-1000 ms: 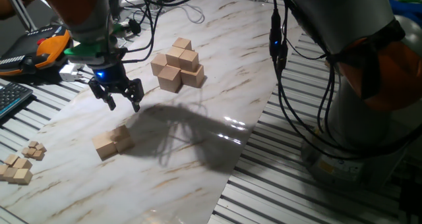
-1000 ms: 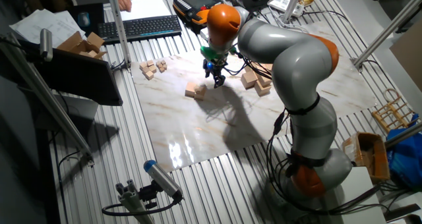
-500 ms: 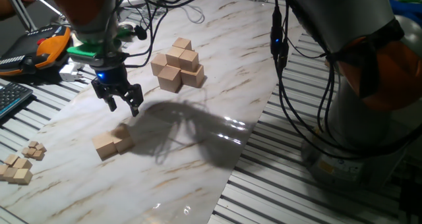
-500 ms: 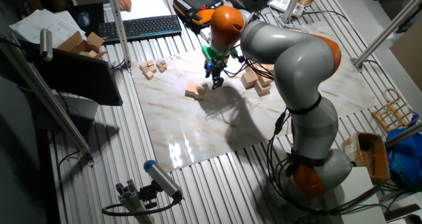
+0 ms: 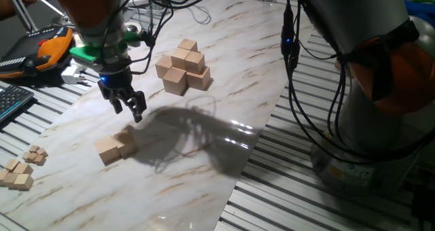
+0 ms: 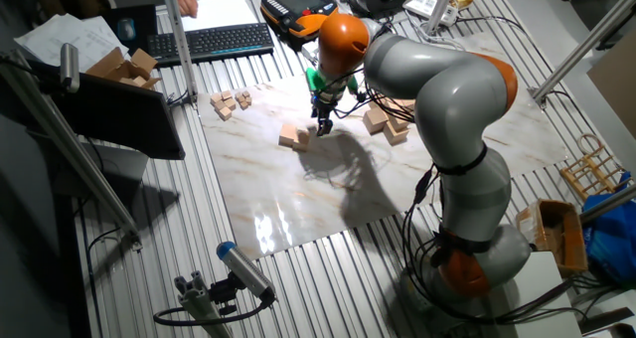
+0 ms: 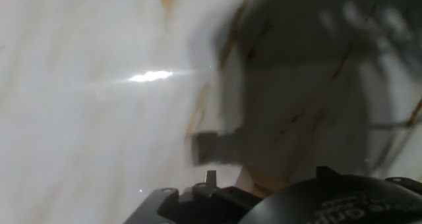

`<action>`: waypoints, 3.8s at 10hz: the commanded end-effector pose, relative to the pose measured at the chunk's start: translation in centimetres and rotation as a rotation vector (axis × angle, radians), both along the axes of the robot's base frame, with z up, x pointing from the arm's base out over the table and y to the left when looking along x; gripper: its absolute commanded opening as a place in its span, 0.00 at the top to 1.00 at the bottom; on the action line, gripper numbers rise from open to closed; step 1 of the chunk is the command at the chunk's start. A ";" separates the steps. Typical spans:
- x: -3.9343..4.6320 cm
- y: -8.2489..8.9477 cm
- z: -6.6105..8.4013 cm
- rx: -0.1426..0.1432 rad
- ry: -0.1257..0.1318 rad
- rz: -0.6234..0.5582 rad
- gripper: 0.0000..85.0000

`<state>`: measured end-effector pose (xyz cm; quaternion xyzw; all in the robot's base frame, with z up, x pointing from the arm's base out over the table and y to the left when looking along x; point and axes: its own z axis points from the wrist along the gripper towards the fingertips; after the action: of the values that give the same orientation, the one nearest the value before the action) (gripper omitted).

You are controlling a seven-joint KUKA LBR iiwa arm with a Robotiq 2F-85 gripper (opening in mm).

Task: Stack the blocks into a cross shape

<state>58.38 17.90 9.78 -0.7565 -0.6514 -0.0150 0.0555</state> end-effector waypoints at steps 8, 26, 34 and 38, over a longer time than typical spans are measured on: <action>-0.05 0.0 0.0 -0.001 0.047 0.157 0.00; -0.50 4.4 -3.8 -0.010 0.022 -0.199 0.20; -0.29 4.5 -5.0 -0.011 -0.030 -0.135 0.40; -0.21 4.0 -5.1 -0.027 -0.078 0.004 1.00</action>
<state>58.16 21.92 4.68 -0.7565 -0.6527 -0.0361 0.0190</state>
